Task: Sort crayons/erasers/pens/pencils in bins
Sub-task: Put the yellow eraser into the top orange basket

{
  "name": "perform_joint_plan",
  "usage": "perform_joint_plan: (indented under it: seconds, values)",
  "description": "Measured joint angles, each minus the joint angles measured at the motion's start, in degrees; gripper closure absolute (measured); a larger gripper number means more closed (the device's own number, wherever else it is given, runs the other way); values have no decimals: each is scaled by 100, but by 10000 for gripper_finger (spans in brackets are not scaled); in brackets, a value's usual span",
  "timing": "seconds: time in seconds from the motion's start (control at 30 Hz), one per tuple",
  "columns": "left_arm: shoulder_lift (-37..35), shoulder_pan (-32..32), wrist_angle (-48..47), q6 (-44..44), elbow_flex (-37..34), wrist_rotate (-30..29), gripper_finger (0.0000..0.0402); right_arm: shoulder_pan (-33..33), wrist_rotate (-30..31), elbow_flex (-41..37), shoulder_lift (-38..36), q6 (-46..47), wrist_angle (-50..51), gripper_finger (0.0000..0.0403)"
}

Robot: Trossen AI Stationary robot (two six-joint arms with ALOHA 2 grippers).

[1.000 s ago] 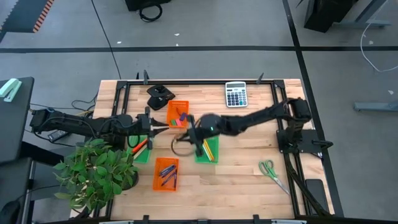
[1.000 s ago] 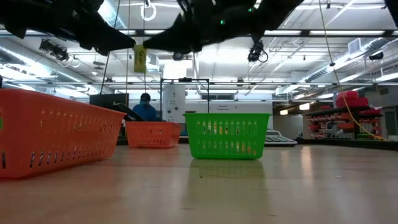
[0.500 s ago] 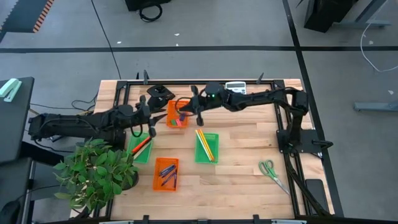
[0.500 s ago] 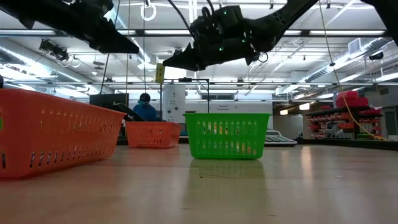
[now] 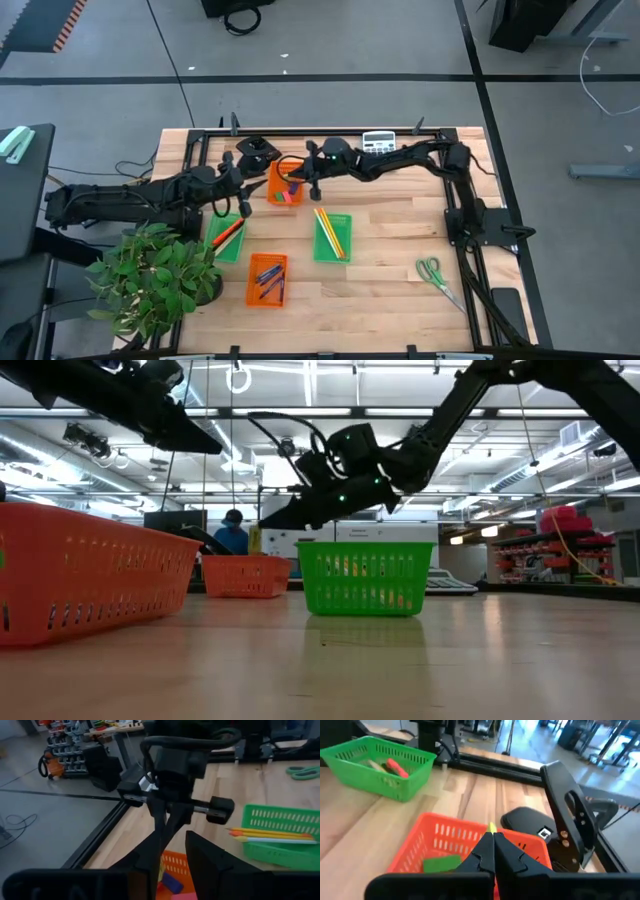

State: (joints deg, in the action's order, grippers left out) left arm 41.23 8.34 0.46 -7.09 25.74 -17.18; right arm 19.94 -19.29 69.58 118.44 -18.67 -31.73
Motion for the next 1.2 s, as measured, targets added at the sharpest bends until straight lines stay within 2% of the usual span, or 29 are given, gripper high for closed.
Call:
perform_joint_plan:
  seconds: [0.07,0.17,0.5,0.63,0.73,0.9,1.07,1.2]
  values:
    - [0,0,-51,2,0,-93,305,-5,53,46,178,2,-268,395]
    - [0,-2,-46,62,4,-113,312,-9,190,216,342,10,-166,395]
    - [0,-188,-654,531,7,-121,315,-9,806,363,167,-34,1094,393]
    - [0,-286,-744,843,7,-119,316,-4,840,367,152,-10,1284,392]
    - [-2,-446,-1136,1234,7,-99,319,-10,838,365,219,-43,1308,392]
    - [0,-656,-1673,1397,7,-113,317,77,865,365,283,-53,1311,392]
    - [0,-654,-1438,1237,7,-246,322,164,677,365,273,116,1236,390]
    - [0,-654,-988,794,7,-477,328,151,564,365,272,118,1237,371]
